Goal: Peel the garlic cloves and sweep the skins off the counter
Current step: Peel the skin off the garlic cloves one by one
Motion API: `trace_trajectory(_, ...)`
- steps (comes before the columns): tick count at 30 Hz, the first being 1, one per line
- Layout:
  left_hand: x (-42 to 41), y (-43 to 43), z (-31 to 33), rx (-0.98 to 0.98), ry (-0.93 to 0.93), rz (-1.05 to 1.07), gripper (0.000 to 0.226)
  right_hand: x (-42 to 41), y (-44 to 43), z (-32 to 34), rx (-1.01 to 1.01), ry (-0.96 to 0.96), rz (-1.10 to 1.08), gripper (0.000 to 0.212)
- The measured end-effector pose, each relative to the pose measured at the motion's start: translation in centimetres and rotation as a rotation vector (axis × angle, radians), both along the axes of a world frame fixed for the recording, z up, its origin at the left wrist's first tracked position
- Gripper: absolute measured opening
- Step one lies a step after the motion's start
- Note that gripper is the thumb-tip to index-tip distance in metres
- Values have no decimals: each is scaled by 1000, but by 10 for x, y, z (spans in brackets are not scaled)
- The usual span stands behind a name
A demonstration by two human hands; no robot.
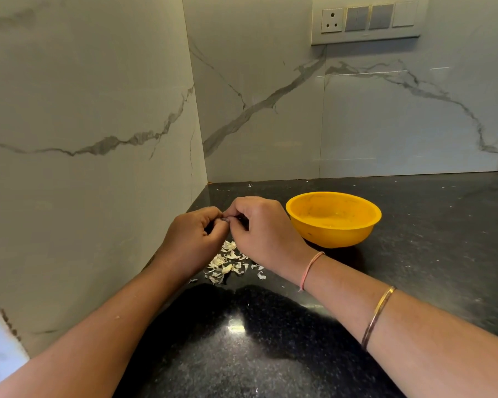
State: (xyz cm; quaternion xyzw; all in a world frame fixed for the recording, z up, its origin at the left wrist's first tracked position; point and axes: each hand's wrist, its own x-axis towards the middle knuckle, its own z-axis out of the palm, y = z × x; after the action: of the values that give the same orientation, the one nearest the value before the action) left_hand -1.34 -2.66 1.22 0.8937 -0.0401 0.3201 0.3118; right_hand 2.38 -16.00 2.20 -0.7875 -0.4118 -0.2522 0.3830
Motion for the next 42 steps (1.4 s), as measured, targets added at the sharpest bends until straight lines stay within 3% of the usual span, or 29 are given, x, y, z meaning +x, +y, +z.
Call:
trace_trajectory(15,5,0,1,-266,116,-89,30,-1,2,-1,106,20,40,11)
trace_trajectory(20,1,-4,7,-517,154,-178,30,5,4,0,266,309,129,13)
trace_trajectory(25,-2,-5,9,-556,95,-178,25,7,1,0,423,572,215,14)
trace_trajectory(31,-1,-7,9,-550,84,-154,15,9,0,-1,415,536,195,11)
trace_trajectory(35,-3,-7,11,-673,88,-177,19,7,1,0,393,499,198,10)
trace_trajectory(39,-4,-7,11,-716,134,-140,22,4,2,1,401,588,263,13)
trace_trajectory(42,-1,-5,8,-685,149,-83,22,2,0,5,524,719,376,10)
